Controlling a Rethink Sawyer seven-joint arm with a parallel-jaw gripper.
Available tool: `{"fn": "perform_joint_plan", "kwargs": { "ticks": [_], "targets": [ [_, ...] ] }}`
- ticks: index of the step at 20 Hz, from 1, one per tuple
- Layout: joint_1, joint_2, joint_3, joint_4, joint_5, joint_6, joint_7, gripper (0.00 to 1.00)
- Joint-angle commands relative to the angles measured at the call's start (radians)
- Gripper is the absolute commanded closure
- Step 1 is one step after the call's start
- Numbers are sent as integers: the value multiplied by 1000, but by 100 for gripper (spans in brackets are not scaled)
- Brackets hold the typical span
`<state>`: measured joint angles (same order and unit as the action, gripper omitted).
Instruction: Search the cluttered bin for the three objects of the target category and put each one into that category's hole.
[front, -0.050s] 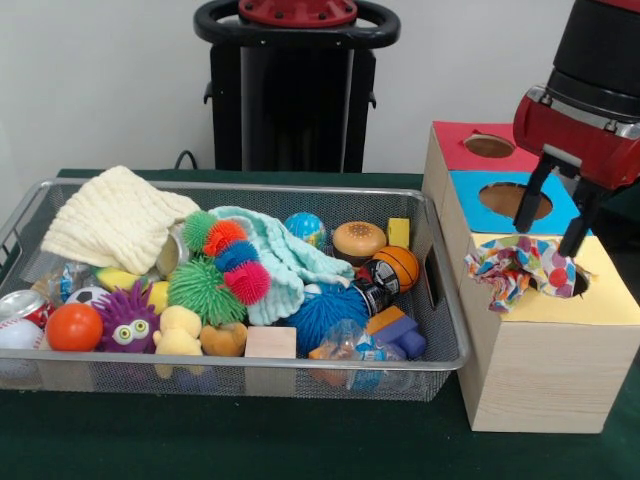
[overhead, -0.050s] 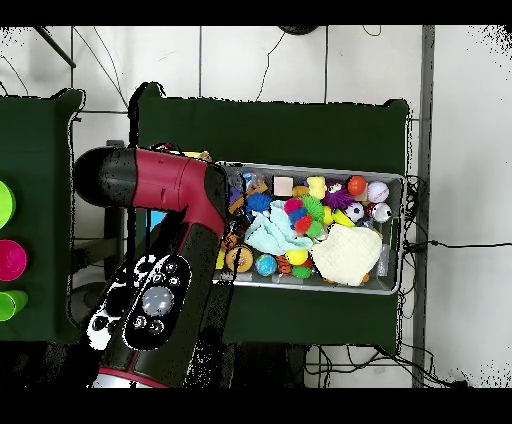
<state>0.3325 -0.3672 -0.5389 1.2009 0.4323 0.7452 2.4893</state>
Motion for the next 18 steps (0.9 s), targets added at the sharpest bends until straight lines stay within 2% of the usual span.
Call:
{"fn": "perform_joint_plan", "kwargs": {
  "ticks": [1,14,18],
  "targets": [
    [-26,28,92,15,-8,45,136,100],
    [-39,19,92,12,6,69,150,100],
    [-62,-1,79,-26,-5,141,124,100]
  ]
}}
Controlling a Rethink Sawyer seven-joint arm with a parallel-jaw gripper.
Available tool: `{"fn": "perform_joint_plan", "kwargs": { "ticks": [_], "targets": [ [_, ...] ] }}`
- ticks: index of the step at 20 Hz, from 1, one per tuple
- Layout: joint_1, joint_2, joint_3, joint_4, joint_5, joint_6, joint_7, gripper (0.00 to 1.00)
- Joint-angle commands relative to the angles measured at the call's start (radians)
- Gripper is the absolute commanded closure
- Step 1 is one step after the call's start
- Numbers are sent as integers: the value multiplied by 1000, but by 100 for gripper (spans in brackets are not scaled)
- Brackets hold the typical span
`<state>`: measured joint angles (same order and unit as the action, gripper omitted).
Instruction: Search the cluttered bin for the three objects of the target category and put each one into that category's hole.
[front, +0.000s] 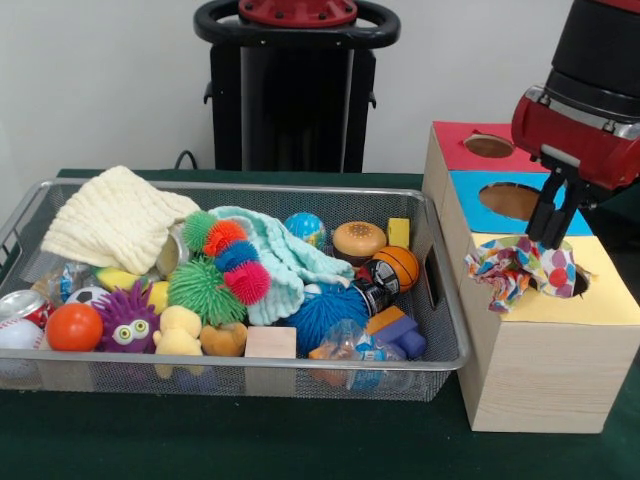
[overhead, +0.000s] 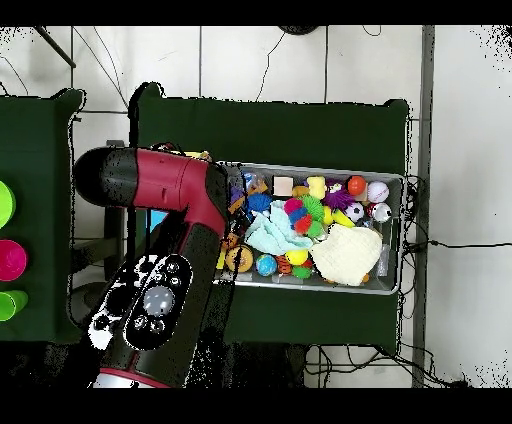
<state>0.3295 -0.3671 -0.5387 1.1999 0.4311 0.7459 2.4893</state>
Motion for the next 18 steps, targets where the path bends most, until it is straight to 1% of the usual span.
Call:
{"fn": "perform_joint_plan", "kwargs": {
  "ticks": [1,4,11,15,18],
  "targets": [
    [-63,-9,75,-31,-7,155,119,100],
    [-76,-19,79,-35,-8,163,107,100],
    [-89,-16,100,-11,-8,116,98,100],
    [-86,-7,105,-6,-6,93,107,100],
    [-88,12,115,-1,1,52,118,100]
  ]
}}
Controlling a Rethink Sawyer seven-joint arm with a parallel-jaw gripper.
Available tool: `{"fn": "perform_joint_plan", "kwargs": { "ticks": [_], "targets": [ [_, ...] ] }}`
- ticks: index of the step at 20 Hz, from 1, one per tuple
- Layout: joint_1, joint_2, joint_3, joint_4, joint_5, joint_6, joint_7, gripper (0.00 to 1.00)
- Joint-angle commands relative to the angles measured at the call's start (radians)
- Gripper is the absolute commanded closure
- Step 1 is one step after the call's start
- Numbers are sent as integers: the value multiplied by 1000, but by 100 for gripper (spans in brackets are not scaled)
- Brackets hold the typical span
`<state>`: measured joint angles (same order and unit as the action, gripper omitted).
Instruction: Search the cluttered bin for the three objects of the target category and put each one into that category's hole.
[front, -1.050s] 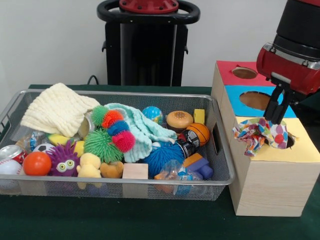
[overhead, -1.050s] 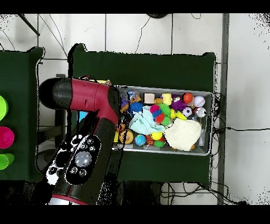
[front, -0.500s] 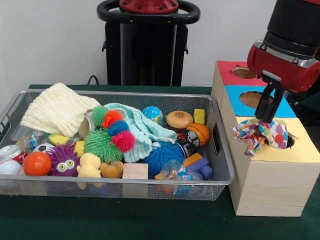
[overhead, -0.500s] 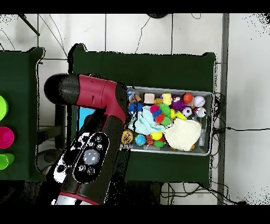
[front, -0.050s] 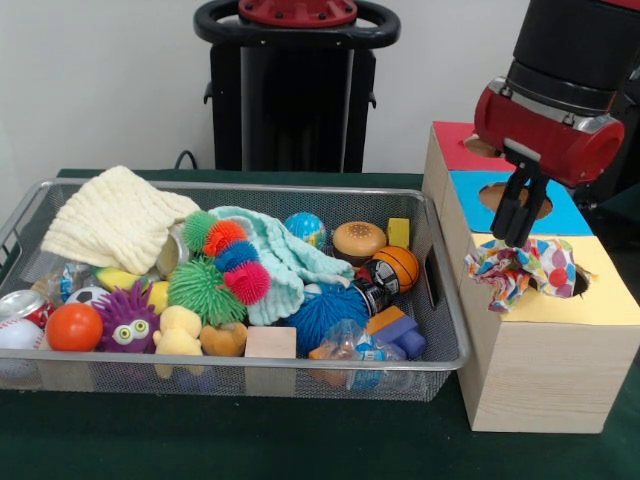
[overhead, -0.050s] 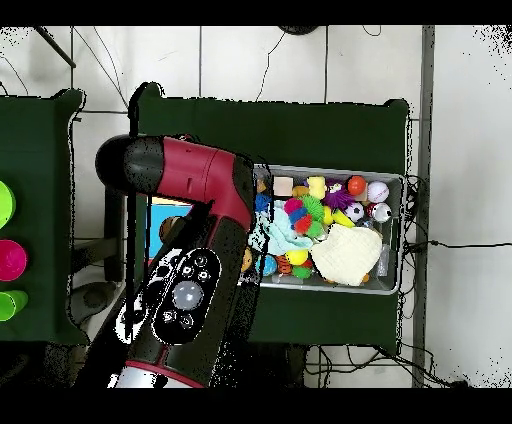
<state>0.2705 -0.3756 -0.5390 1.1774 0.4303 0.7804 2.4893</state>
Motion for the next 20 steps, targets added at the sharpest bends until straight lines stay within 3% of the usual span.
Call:
{"fn": "perform_joint_plan", "kwargs": {
  "ticks": [1,7,15,20],
  "targets": [
    [-31,29,121,22,5,0,121,100],
    [-28,64,125,26,13,-58,146,100],
    [-30,89,114,4,7,-56,143,100],
    [-19,83,130,31,22,-62,152,100]
  ]
}}
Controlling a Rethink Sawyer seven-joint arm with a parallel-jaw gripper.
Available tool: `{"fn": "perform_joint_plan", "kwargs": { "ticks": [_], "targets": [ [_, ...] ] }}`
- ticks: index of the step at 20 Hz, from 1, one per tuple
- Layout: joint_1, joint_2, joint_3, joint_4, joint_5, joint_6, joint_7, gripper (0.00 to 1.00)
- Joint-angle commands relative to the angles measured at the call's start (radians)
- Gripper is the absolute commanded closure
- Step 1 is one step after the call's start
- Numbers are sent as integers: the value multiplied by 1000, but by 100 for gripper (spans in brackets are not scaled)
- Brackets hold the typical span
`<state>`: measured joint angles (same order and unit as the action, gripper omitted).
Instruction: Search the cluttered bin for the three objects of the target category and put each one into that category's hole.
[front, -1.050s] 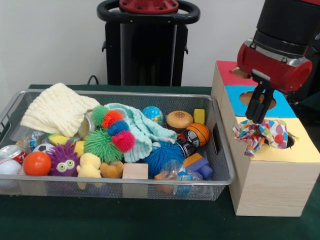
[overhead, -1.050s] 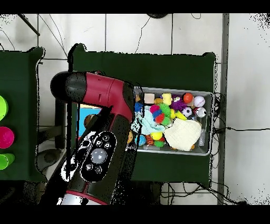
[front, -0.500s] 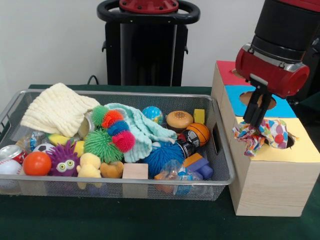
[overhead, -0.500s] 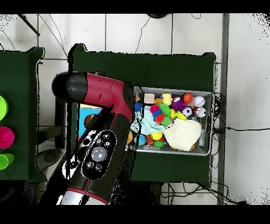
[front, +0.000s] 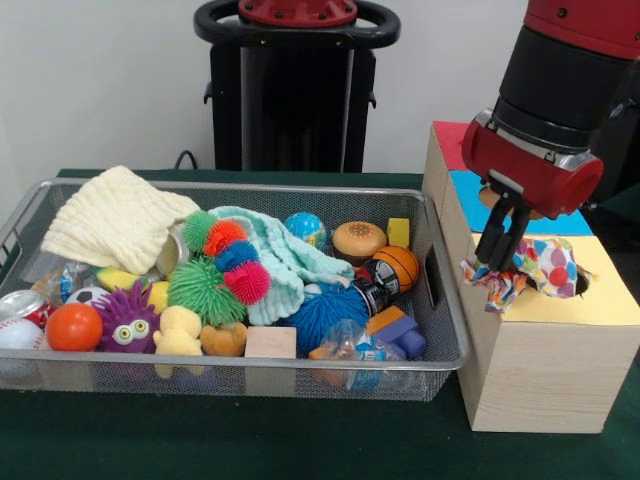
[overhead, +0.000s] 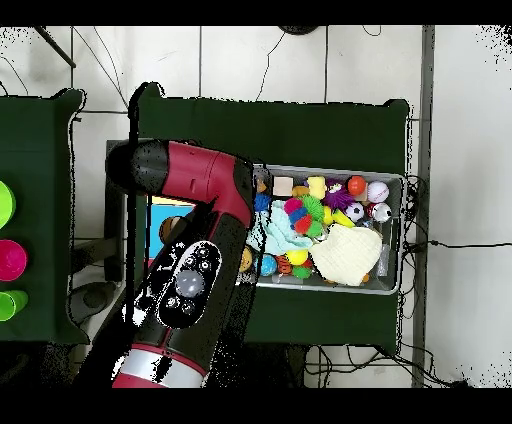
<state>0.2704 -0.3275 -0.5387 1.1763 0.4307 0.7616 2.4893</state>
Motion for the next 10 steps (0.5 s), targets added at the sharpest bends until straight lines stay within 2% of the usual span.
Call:
{"fn": "perform_joint_plan", "kwargs": {
  "ticks": [1,6,10],
  "targets": [
    [-20,30,142,43,31,-37,154,100],
    [-12,22,167,76,58,-44,173,100],
    [8,28,158,76,64,-40,200,100]
  ]
}}
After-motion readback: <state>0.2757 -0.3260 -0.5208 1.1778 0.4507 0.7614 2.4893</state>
